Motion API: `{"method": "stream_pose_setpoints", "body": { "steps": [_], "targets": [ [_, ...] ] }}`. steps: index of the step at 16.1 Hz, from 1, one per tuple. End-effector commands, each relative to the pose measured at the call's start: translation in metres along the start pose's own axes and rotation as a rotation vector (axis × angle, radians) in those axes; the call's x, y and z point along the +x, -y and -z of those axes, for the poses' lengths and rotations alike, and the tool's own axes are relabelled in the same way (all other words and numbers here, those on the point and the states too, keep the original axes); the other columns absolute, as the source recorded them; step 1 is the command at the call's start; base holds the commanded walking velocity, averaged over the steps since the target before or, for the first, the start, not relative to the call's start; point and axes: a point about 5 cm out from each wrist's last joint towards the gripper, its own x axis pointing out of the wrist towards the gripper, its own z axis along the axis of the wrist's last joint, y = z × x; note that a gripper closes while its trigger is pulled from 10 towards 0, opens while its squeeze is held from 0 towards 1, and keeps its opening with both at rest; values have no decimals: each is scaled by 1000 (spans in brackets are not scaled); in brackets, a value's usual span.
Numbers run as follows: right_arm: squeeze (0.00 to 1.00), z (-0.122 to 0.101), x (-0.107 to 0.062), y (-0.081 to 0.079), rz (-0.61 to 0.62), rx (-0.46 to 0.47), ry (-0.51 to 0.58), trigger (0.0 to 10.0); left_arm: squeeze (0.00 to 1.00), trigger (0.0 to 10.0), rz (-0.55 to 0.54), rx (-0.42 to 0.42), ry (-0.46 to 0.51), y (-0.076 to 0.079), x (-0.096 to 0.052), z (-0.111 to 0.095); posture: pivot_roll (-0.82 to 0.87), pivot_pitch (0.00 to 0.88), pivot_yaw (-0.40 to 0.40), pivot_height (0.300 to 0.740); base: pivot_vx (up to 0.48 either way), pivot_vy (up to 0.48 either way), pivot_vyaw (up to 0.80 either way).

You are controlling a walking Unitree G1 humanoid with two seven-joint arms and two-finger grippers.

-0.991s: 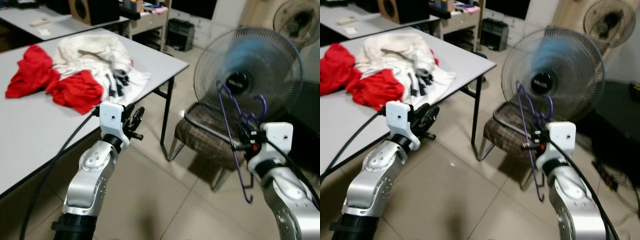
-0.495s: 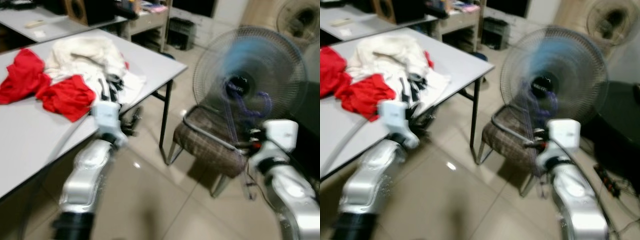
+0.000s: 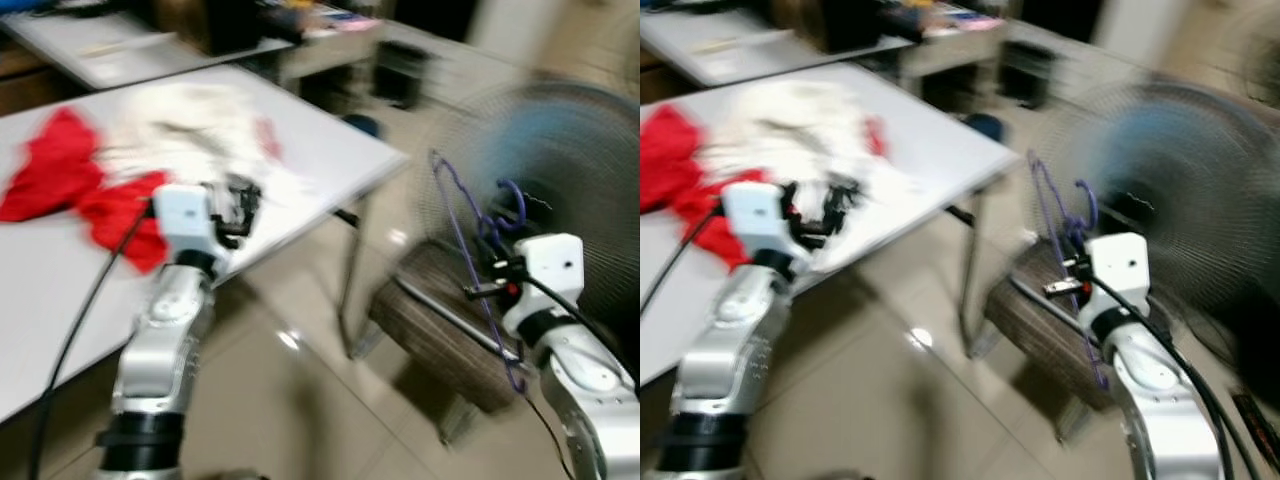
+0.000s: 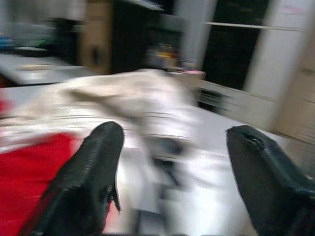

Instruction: Hang hanger

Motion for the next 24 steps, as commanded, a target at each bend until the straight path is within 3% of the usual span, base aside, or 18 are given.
{"method": "stream_pose_setpoints", "body": {
  "steps": [1, 5, 7, 9, 11, 14, 15, 16, 18, 21, 22, 23, 24],
  "targets": [
    [0, -10, 0, 1, -21, -25, 52, 10000, 1000, 10000, 5, 5, 0, 3, 2, 0, -25, 0, -83, 740, 461, 0, 800],
    [0, -17, -6, -9, -118, -47, 88, 10000, 1000, 10000, -29, 36, 11, -6, 0, -4, -26, 0, -76, 740, 461, 0, 800],
    [0, -21, -9, -10, -104, -54, 124, 10000, 1000, 10000, -35, 36, 12, -9, -3, -4, -22, 0, -77, 740, 461, 0, 800],
    [0, -35, -11, -5, -46, -4, 214, 10000, 1000, 10000, -26, 32, 11, -8, -5, -3, -28, 0, -68, 740, 461, 0, 0],
    [0, -43, -13, -8, -58, -21, 251, 10000, 1000, 10000, -29, 25, 9, -9, -7, -1, -35, 0, -60, 740, 458, 0, 0],
    [0, -44, -17, -12, -127, -29, 235, 10000, 1000, 10000, -49, 38, -12, -16, -4, 2, -34, 0, -53, 740, 0, 0, 0],
    [0, -40, -18, -13, -155, -24, 216, 10000, 878, 10000, -57, 38, -26, -22, -2, 5, -36, 0, -45, 740, 0, 0, 0],
    [0, -33, -21, -20, -180, -25, 184, 10000, 0, 10000, -33, 24, -50, -35, 2, 10, -54, 0, -12, 740, 0, 0, 0],
    [0, -32, -22, -18, -171, -28, 179, 10000, 0, 10000, -30, 6, -66, -40, 7, 12, -58, 0, 2, 740, 0, 0, 0],
    [0, -28, -19, -8, -116, -35, 166, 10000, 0, 10000, 116, 61, -136, -35, 34, 23, -80, 0, 47, 740, 0, 0, 0],
    [0, -27, -17, -5, -105, -37, 152, 10000, 0, 4314, 125, 127, -175, -36, 46, 26, -83, 0, 58, 740, 0, 0, 0],
    [0, -25, -17, -6, -107, -42, 144, 10000, 0, 1922, 107, 154, -185, -39, 50, 26, -83, 0, 62, 740, 0, 0, 0],
    [0, -21, -18, -10, -131, -48, 116, 10000, 0, 0, 19, 163, -222, -54, 61, 22, -91, 0, 86, 740, 0, 0, 0]
  ]
}}
